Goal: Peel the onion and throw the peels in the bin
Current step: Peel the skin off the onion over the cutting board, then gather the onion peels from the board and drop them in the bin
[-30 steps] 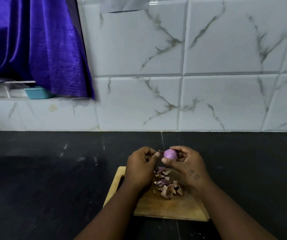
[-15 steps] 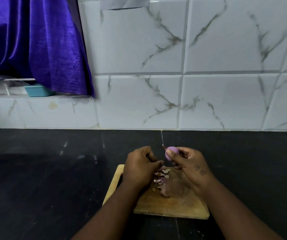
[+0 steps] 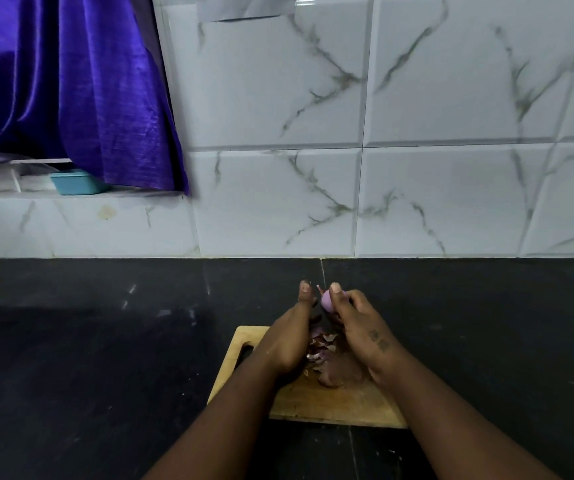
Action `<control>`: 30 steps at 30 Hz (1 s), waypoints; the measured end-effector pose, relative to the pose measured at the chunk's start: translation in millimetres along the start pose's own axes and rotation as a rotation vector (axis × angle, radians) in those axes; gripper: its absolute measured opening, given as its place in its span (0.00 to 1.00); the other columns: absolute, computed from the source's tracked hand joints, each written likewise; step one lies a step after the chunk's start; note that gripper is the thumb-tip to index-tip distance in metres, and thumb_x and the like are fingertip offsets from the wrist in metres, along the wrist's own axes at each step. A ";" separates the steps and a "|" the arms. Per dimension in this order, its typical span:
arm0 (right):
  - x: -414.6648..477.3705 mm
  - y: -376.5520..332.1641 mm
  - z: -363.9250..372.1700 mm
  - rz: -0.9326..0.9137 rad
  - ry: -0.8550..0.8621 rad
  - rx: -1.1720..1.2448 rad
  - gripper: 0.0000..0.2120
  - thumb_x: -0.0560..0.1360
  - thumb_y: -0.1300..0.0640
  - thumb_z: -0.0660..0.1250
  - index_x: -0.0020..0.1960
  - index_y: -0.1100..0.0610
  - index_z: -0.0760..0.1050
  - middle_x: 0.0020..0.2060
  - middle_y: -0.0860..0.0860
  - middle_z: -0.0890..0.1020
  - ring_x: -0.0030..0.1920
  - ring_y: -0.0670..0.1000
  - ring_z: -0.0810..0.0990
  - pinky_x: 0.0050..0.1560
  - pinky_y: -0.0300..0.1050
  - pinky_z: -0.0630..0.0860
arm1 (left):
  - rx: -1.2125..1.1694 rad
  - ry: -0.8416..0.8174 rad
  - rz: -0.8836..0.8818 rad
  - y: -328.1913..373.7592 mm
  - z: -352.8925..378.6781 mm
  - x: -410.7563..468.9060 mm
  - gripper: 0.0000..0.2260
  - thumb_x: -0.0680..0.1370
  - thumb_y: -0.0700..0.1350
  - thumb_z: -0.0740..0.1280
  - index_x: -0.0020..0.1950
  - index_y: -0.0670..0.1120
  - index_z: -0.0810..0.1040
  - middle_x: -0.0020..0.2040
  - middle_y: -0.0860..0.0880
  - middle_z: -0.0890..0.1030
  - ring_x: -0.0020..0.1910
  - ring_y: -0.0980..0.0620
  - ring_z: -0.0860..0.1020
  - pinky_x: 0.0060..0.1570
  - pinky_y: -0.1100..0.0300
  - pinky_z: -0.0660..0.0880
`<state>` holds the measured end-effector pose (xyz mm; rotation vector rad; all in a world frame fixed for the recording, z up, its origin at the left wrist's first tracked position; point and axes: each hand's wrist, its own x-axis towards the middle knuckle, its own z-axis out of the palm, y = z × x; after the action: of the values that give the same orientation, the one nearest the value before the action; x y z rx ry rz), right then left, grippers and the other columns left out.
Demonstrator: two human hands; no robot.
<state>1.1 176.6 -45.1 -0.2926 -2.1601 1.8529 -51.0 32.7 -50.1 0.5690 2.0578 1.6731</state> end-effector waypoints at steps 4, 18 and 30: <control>-10.1 -2.8 3.6 0.002 -0.017 0.026 0.29 0.71 0.23 0.59 0.54 0.44 0.80 0.55 0.47 0.86 0.58 0.50 0.84 0.65 0.59 0.78 | -0.004 -0.115 -0.013 12.9 1.8 -14.6 0.40 0.71 0.84 0.48 0.74 0.66 0.75 0.72 0.51 0.81 0.72 0.50 0.78 0.77 0.43 0.69; -48.4 -26.8 1.1 0.132 0.096 0.231 0.23 0.81 0.32 0.52 0.58 0.46 0.75 0.63 0.56 0.81 0.63 0.55 0.81 0.63 0.51 0.77 | -0.319 0.188 -0.036 37.1 18.3 -72.2 0.46 0.73 0.77 0.42 0.85 0.53 0.55 0.85 0.44 0.58 0.83 0.42 0.62 0.75 0.45 0.64; -67.6 -26.1 49.8 0.180 0.150 0.335 0.39 0.73 0.27 0.60 0.66 0.59 0.74 0.61 0.62 0.81 0.60 0.63 0.80 0.59 0.60 0.77 | -0.488 0.320 -0.034 37.1 64.9 -72.8 0.37 0.76 0.75 0.45 0.55 0.54 0.86 0.50 0.51 0.90 0.55 0.52 0.85 0.61 0.50 0.80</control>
<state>48.6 103.8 -31.6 -0.5472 -1.7383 2.1731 47.3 51.3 -20.6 0.1076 1.7332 2.2570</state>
